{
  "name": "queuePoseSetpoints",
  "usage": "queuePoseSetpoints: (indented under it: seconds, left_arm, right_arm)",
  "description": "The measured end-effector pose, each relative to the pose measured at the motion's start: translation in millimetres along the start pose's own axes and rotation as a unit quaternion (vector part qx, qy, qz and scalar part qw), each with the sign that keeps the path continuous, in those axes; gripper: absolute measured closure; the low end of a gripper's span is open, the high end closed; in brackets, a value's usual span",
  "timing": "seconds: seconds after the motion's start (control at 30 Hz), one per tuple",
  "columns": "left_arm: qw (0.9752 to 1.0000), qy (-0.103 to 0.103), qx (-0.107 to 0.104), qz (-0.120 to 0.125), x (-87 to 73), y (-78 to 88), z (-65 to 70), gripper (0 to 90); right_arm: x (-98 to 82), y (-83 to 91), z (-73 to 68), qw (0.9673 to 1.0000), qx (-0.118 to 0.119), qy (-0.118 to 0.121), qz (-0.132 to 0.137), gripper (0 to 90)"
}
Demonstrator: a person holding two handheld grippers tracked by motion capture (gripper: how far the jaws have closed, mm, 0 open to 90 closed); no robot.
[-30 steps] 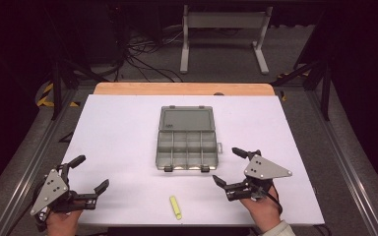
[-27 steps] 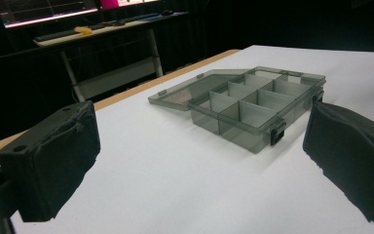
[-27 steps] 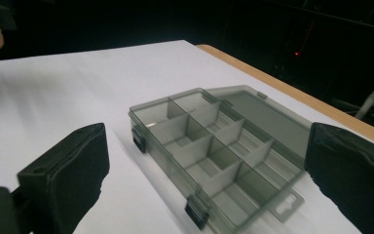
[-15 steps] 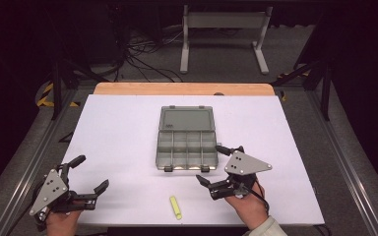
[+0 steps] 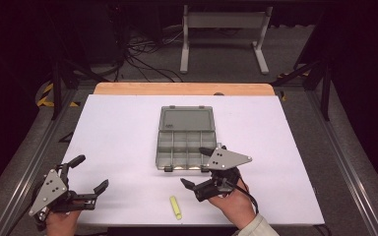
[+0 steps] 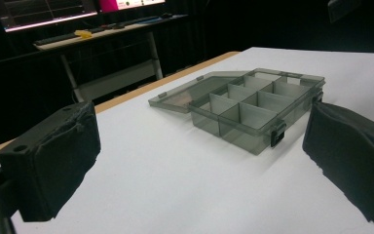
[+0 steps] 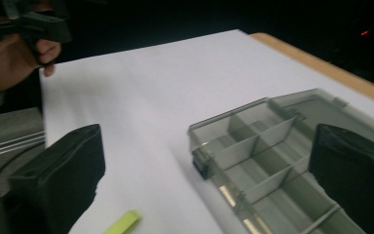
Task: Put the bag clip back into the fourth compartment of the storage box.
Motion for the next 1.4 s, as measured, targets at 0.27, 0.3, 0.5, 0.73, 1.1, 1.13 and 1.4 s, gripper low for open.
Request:
queuePoseSetpoints:
  seconds: [0.27,0.3,0.5,0.73,1.1,1.13,1.4]
  left_arm:
    - [1.0000,-0.001,0.000,0.000,0.2,-0.4,0.5,1.0]
    - [1.0000,-0.002,0.000,-0.001,0.1,-0.5,0.5,1.0]
    - [1.0000,-0.002,0.000,0.000,0.3,0.0,0.5,1.0]
    - [1.0000,-0.001,0.001,0.000,0.2,-0.4,0.4,1.0]
    - [1.0000,-0.003,0.001,-0.002,0.1,-1.1,0.8,1.1]
    - [1.0000,-0.003,0.001,-0.002,0.2,-1.2,0.9,1.1]
    - [1.0000,-0.004,0.001,-0.001,0.2,-0.7,0.5,1.1]
  right_arm:
    - [-3.3,5.2,-11.2,0.9979,0.059,0.015,-0.023,48.2]
    - [-4.1,6.1,-13.2,0.9972,0.068,0.018,-0.025,56.7]
    - [-12.0,4.4,-25.1,0.9924,0.103,0.045,-0.050,86.9]
    - [-21.7,-2.3,-36.0,0.9869,0.125,0.063,-0.081,89.9]
    - [-44.9,-20.2,-63.4,0.9719,0.162,0.090,-0.145,90.0]
    - [-46.9,-21.9,-66.1,0.9703,0.166,0.092,-0.150,90.0]
    - [-61.8,-30.1,-83.1,0.9590,0.186,0.113,-0.182,90.0]
Point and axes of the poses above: each handheld gripper's, and its own axes: y roughly backward along the jaws, x roughly out of its top, z roughly to its right, the point moved 8 cm from there along -y, roughly forward along the jaws, and after that the axes turned 15 degrees about -x, right-handed, at the moved point
